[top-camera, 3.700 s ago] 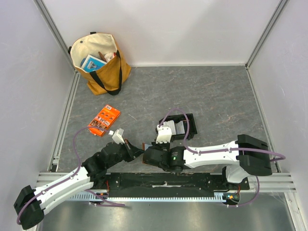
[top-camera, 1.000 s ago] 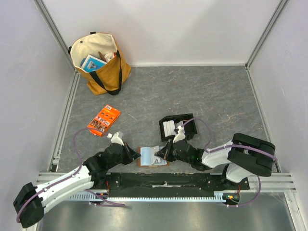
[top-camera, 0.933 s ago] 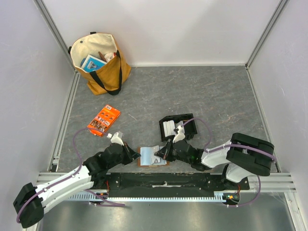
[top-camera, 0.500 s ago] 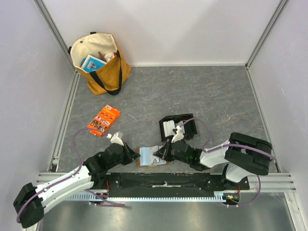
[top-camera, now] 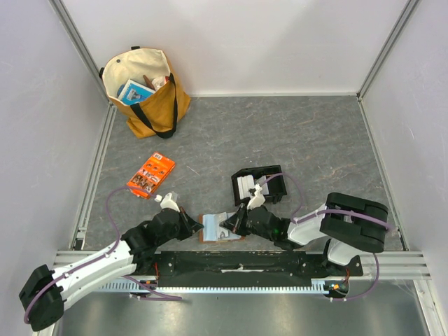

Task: Put the credit cards into the card holder
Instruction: Insert the credit card into the card slot.

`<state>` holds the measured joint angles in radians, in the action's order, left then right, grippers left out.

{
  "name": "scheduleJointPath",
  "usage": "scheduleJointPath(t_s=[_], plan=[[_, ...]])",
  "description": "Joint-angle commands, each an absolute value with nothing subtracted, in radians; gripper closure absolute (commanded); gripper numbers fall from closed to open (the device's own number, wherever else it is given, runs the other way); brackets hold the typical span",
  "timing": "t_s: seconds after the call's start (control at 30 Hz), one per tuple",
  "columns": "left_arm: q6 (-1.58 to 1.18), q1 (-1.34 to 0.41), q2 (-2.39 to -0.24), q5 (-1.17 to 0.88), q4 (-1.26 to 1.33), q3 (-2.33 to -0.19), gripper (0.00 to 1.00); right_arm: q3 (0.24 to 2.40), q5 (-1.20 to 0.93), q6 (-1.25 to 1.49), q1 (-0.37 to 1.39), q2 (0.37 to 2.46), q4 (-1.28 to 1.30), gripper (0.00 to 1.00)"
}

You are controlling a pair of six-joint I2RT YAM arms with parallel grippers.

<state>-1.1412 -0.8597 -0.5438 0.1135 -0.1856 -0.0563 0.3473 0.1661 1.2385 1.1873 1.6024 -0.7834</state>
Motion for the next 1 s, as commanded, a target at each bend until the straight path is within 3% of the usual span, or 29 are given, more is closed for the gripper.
scheduleJointPath(t_s=[0.0,0.1,0.23,0.43,0.53,0.97], plan=[[-1.166,-0.859,-0.554,0.146,-0.215,-0.057,0.98,0.347,0.186,1.304,1.207,1.643,-0.749,1.00],[-1.167,-0.861,-0.557,0.141,-0.215,-0.055,0.98,0.362,0.161,1.295,1.207,1.657,-0.738,0.99],[-1.170,-0.859,-0.557,0.147,-0.209,-0.054,0.98,0.400,0.104,1.273,1.210,1.652,-0.625,0.87],[-1.166,-0.859,-0.561,0.147,-0.206,-0.055,0.98,0.494,0.239,1.189,1.218,1.487,-0.232,0.45],[-1.163,-0.859,-0.561,0.149,-0.206,-0.055,0.98,0.552,0.316,1.141,1.216,1.456,-0.105,0.34],[-1.158,-0.859,-0.551,0.146,-0.202,-0.057,0.98,0.756,0.222,1.017,1.224,1.614,-0.035,0.32]])
